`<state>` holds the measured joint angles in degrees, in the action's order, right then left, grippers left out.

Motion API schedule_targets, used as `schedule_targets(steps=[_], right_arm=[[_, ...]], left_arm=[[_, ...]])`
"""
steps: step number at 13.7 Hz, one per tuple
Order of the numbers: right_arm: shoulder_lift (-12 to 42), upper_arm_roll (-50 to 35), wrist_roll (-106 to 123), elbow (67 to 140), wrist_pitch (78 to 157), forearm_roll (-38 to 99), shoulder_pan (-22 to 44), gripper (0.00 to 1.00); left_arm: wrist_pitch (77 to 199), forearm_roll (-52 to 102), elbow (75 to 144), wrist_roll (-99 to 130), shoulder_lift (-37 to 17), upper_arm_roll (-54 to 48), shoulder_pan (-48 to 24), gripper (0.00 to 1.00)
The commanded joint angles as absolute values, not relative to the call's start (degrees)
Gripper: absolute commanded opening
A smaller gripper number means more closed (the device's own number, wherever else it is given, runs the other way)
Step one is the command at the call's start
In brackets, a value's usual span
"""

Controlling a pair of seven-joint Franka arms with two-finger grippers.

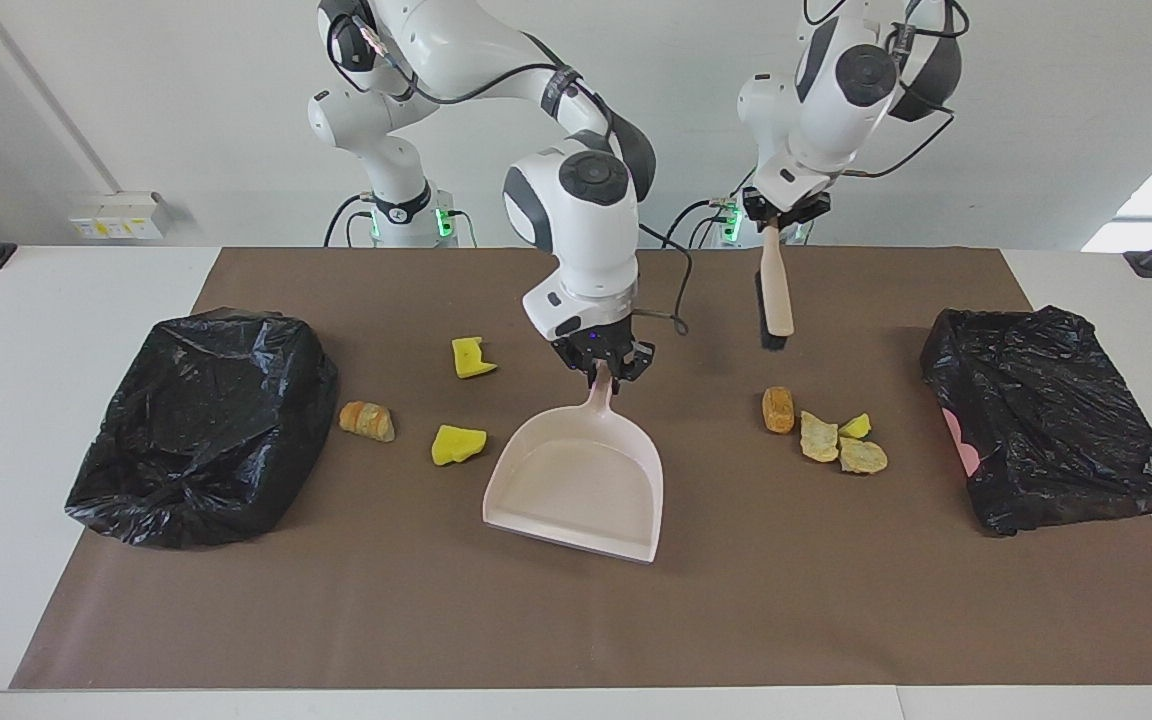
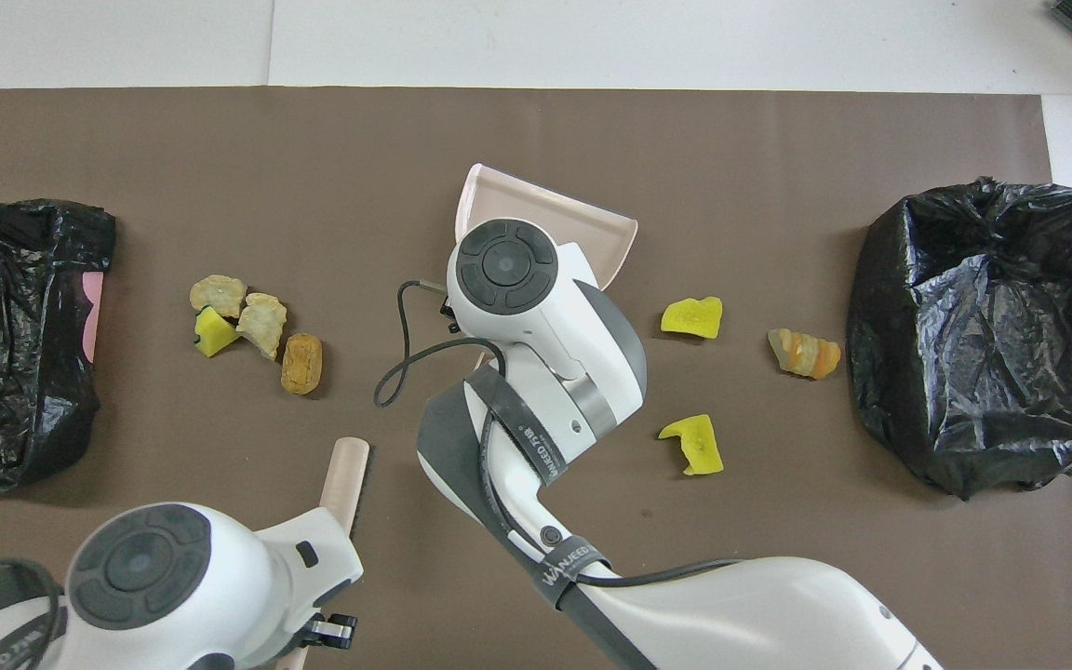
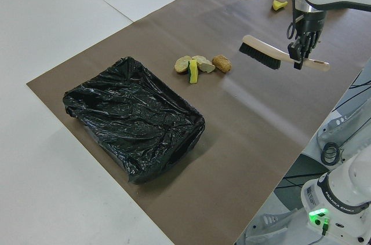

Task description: Sweep and dump trash in bin

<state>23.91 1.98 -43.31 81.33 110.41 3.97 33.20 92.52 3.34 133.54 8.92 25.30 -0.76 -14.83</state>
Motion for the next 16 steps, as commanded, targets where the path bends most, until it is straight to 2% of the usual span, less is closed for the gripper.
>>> schedule_targets(steps=[1, 2, 6, 8, 9, 13, 16], right_arm=[[20.4, 1.3, -31.1, 83.3, 108.1, 7.3, 30.7, 0.0], [20.1, 1.3, -25.8, 83.2, 106.7, 7.3, 30.1, 0.0], [17.8, 1.3, -0.7, 86.4, 100.7, 6.6, 29.7, 0.0], [14.6, 1.6, 14.6, 92.7, 101.2, 4.8, 29.6, 0.0], [13.2, 1.5, 22.0, 95.0, 101.5, 1.0, 29.6, 0.0], [9.8, 1.4, 37.0, 101.3, 103.1, -5.4, 30.1, 0.0], [9.8, 1.3, 46.5, 107.0, 110.7, -7.9, 30.3, 0.0]], left_arm=[[94.1, -0.2, 125.3, 4.6, 17.3, -1.5, -5.6, 0.0], [95.3, -1.4, 122.8, 4.6, 14.7, -1.5, -2.6, 0.0], [99.0, -8.5, 110.1, 2.3, -0.4, -1.5, 0.4, 0.0], [102.6, -9.2, 107.2, 2.5, -6.7, -1.5, -0.2, 0.0], [105.7, -9.1, 108.1, 2.6, -7.8, -1.5, -0.3, 0.0], [113.9, -9.1, 117.2, 3.0, -6.9, -1.5, 0.4, 0.0], [118.3, -9.0, 124.4, 6.1, -4.1, -1.6, -0.4, 0.0]])
